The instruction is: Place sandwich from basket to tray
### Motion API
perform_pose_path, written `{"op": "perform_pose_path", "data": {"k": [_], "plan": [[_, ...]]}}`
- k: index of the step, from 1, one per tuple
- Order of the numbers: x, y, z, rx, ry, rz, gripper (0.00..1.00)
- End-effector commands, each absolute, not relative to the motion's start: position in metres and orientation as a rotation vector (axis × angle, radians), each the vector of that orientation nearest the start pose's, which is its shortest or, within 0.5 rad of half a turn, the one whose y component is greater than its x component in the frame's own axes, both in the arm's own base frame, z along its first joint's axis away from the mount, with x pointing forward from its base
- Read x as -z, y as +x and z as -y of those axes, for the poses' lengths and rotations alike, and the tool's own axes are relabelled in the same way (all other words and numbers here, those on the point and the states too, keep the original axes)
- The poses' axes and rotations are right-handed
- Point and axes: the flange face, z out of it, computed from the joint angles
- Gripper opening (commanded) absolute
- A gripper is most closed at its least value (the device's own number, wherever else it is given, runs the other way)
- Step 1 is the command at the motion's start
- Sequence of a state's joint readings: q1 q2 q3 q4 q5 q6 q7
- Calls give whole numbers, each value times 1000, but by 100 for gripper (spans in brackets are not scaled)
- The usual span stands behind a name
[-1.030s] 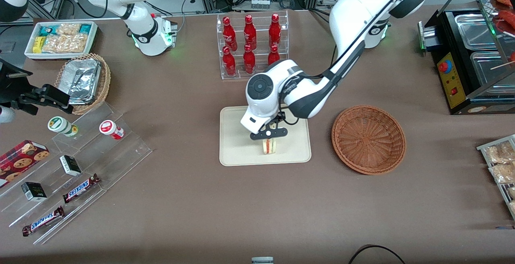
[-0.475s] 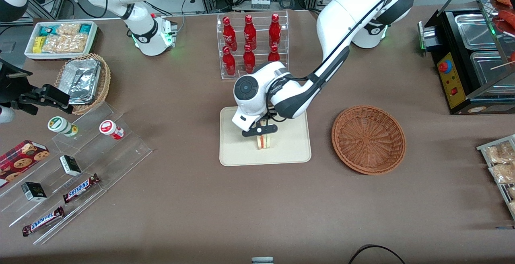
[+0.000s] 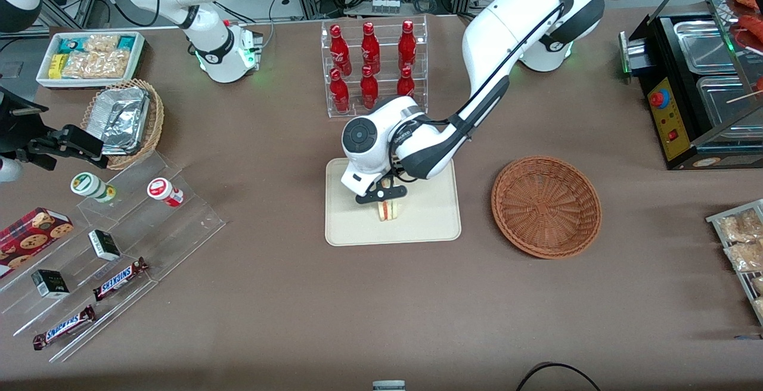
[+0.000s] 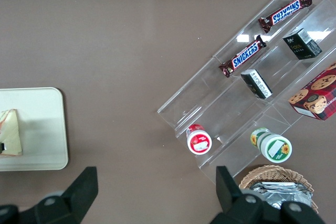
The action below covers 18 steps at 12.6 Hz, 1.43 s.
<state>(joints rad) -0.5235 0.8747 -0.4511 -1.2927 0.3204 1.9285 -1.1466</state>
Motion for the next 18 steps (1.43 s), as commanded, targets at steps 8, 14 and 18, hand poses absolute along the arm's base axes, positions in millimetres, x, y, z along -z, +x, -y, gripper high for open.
{"op": "perform_pose_path", "data": {"k": [8,14,18], "plan": [[-386,517,509,-59,-2993,367,100],[-422,557,412,-90,-2916,517,100],[-436,592,303,-167,-2948,366,100]]}}
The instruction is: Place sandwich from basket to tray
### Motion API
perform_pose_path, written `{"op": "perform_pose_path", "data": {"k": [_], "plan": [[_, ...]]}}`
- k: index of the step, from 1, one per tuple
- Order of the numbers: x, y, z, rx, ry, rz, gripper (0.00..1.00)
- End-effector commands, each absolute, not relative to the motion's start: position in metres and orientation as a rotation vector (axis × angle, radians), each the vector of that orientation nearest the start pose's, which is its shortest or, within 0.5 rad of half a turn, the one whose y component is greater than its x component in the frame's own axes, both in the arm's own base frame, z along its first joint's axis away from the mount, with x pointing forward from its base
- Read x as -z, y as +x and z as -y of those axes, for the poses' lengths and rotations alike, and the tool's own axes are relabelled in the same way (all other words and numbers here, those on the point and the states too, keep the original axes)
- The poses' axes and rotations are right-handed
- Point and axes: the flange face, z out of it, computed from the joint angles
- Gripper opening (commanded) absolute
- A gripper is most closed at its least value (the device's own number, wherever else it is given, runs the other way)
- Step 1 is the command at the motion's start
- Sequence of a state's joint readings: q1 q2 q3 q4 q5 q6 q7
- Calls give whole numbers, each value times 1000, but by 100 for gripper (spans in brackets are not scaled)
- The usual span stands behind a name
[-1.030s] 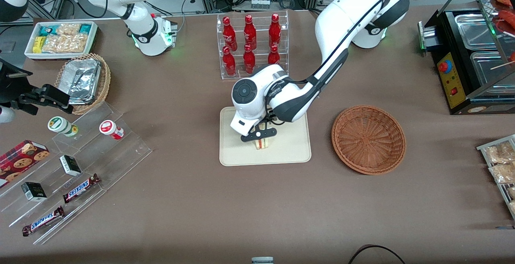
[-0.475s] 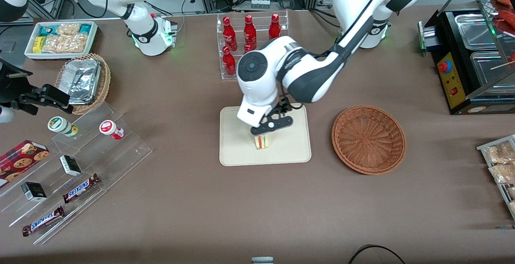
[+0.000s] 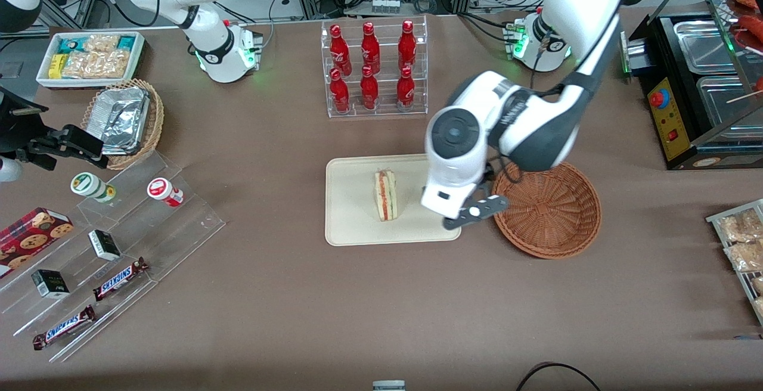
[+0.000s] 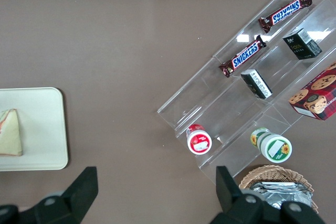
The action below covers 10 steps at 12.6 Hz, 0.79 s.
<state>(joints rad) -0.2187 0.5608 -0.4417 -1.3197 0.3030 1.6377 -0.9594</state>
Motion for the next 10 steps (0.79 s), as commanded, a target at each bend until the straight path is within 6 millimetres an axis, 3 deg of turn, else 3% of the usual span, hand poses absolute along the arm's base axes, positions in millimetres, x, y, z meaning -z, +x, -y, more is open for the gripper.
{"op": "perform_pose_path", "data": {"k": [1,4,6,7,9,10], "plan": [[-436,595,285,-186,-2951,333,100],[-443,585,239,-203,-2921,276,100],[-461,581,208,-235,-2958,230,100],[-474,570,184,-255,-2987,178,100],[-490,549,168,-299,-3001,29,100],[-500,543,147,-323,-2984,33,100]]}}
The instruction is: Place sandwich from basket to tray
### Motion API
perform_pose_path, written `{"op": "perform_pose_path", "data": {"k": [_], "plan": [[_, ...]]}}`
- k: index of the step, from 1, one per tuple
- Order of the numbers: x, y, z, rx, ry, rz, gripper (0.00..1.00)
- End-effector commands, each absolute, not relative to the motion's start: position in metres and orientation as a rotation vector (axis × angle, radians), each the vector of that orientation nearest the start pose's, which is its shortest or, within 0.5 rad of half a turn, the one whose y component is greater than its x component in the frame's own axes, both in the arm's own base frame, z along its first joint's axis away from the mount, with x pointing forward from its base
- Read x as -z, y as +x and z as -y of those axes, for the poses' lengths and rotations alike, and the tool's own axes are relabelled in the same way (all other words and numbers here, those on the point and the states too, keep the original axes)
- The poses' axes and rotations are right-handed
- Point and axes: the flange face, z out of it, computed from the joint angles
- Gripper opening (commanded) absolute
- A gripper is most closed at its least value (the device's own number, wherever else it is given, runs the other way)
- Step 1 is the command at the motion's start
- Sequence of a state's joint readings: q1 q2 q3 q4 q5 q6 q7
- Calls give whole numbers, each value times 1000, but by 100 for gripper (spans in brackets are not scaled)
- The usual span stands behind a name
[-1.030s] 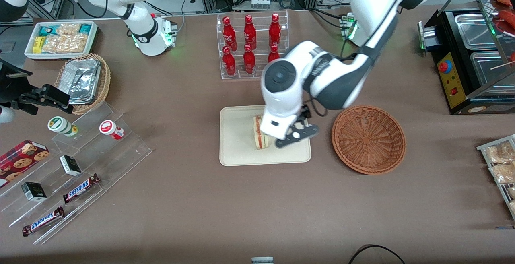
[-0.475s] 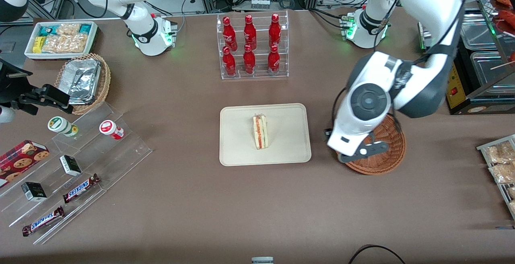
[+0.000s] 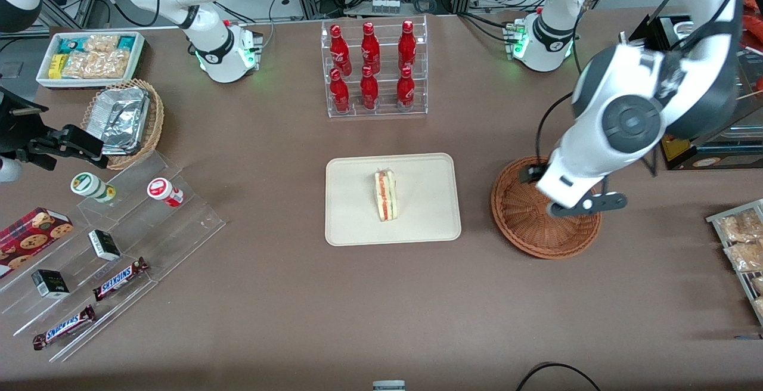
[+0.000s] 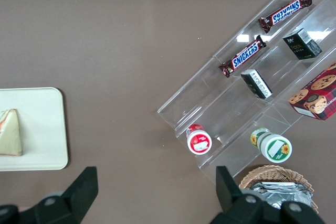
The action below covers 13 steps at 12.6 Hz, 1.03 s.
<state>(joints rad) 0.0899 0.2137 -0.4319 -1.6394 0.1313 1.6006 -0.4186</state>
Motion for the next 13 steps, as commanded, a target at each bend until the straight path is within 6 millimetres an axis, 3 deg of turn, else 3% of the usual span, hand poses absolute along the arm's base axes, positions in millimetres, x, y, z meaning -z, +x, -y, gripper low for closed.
{"op": "perform_pose_path", "data": {"k": [1,4,7,9,10,13], "plan": [[-514,536,135,-347,-2984,-2,100],[-549,520,81,-434,-3027,-99,100],[-583,512,9,-479,-3096,-44,100],[-598,508,-24,-453,-3114,4,100],[-605,506,-34,-424,-3113,27,100],[-616,509,-35,-366,-3114,30,100]]}}
